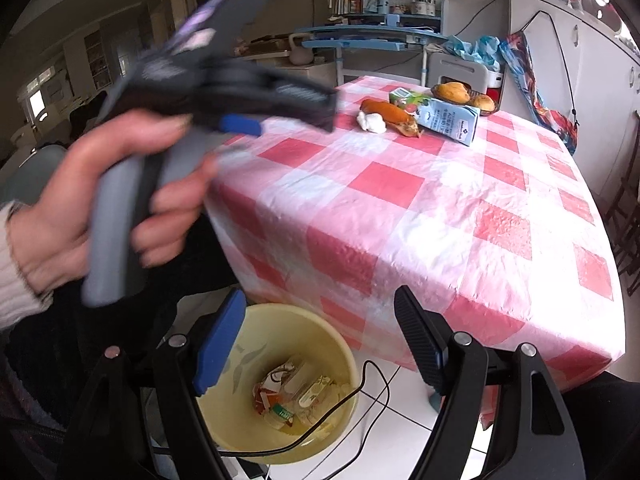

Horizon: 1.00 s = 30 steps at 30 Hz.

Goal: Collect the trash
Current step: 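Reach the left gripper to the white tissue beside the orange peel, then grasp the white tissue with the left gripper while the right gripper grasps the long orange peel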

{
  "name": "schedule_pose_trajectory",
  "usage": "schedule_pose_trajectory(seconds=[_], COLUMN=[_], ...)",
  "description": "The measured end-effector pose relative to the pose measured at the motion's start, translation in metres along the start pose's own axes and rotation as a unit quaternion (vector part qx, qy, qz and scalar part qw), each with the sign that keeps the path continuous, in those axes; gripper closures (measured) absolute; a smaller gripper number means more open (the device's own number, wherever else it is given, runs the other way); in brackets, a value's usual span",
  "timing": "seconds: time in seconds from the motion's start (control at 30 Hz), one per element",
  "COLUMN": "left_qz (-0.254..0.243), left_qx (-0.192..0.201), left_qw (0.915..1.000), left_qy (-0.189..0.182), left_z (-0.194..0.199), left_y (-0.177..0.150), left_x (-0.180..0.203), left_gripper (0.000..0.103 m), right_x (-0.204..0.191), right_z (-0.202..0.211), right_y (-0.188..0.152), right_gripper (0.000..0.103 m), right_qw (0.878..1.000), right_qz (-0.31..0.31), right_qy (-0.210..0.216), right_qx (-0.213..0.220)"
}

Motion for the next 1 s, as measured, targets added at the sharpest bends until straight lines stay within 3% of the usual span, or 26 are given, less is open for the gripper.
schedule_pose_trajectory(seconds=[0.2, 0.27, 0.4, 0.43, 0.5, 0.7, 1.0], left_qz=[-0.012, -0.018, -0.054, -0.056, -0.051, -0.039, 0.015], left_qx=[-0.014, -0.02, -0.028, -0.032, -0.043, -0.029, -0.024], left_qw=[0.9997, 0.9995, 0.9981, 0.9979, 0.9973, 0.9976, 0.9973], left_qy=[0.013, 0.015, 0.003, -0.005, -0.029, -0.05, -0.068], left_z=[-0.054, -0.064, -0.077, -0.077, -0.075, -0.058, -0.06], left_y=[0.034, 0.04, 0.046, 0.048, 0.051, 0.059, 0.065], left_x=[0.027, 0.031, 0.038, 0.036, 0.028, 0.001, -0.026], left_gripper=[0.021, 0.026, 0.075, 0.078, 0.082, 0.084, 0.084], right_x=[0.011, 0.016, 0.034, 0.04, 0.048, 0.074, 0.11], right_z=[0.001, 0.0, -0.013, -0.019, -0.03, -0.071, -0.137], right_y=[0.008, 0.015, 0.039, 0.046, 0.056, 0.098, 0.135], right_gripper=[0.03, 0.03, 0.03, 0.03, 0.03, 0.03, 0.033], right_qw=[1.0, 0.999, 0.998, 0.997, 0.997, 0.995, 0.998], right_qz=[0.006, 0.018, 0.05, 0.055, 0.064, 0.096, 0.064], right_qy=[-0.017, -0.026, -0.034, -0.034, -0.032, -0.014, 0.023], right_qx=[0.015, 0.02, 0.031, 0.033, 0.031, 0.025, -0.016])
Point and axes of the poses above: each gripper's, at about its wrist camera, not at the fingertips, and z roughly against the way its jaws point, x to its right, y to its top, the point moved 2 cm from there along -z, roughly the way its jaws point, and after that the axes turned 12 degrees about z, right-handed, at the moved point
